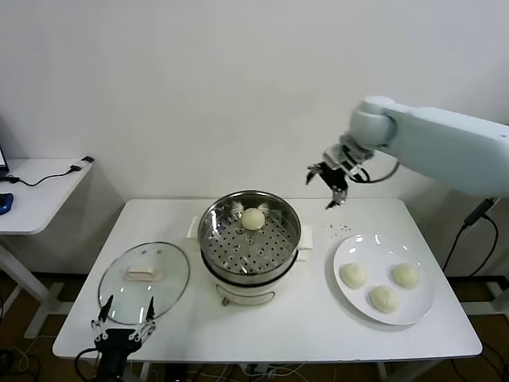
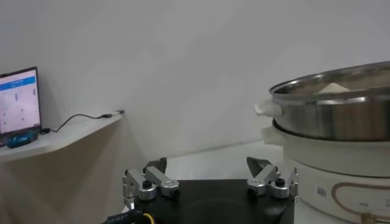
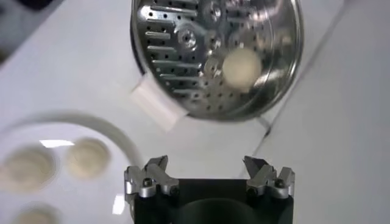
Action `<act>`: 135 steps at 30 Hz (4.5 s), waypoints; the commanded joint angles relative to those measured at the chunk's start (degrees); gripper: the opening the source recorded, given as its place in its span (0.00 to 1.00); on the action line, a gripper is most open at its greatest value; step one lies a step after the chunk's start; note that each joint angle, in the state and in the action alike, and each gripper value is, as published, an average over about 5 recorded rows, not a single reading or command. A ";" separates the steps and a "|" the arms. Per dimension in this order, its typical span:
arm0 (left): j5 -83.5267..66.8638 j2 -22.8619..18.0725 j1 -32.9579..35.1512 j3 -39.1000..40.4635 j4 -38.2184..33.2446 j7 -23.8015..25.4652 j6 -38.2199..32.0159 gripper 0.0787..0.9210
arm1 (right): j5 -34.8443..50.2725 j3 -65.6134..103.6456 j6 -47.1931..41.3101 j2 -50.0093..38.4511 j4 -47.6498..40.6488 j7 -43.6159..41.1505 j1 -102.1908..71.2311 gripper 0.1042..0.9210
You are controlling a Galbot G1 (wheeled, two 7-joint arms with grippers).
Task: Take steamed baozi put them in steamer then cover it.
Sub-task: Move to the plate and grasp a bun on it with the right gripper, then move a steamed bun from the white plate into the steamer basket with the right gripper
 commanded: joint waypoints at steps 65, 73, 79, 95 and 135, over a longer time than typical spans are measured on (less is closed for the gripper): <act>0.76 -1.41 1.89 -0.18 0.75 -0.19 -1.79 0.88 | 13.38 -1.17 -8.21 4.85 -13.30 -1.95 4.60 0.70; 0.79 -1.21 2.04 1.00 -0.14 -0.16 -1.78 0.88 | 28.92 -7.96 -10.31 18.04 -15.92 -1.49 14.73 0.70; 0.69 -0.74 2.03 1.31 -0.50 -0.08 -1.92 0.88 | 33.91 -8.35 -13.05 28.06 -16.39 0.79 13.08 0.70; 0.51 -0.04 2.37 1.00 -0.34 0.31 -2.54 0.88 | 32.93 -9.72 -15.53 43.27 -21.69 4.96 -1.20 0.70; 0.58 -0.15 1.93 1.17 0.45 0.32 -2.52 0.88 | 27.38 -11.00 -10.71 19.60 -5.34 1.10 11.64 0.88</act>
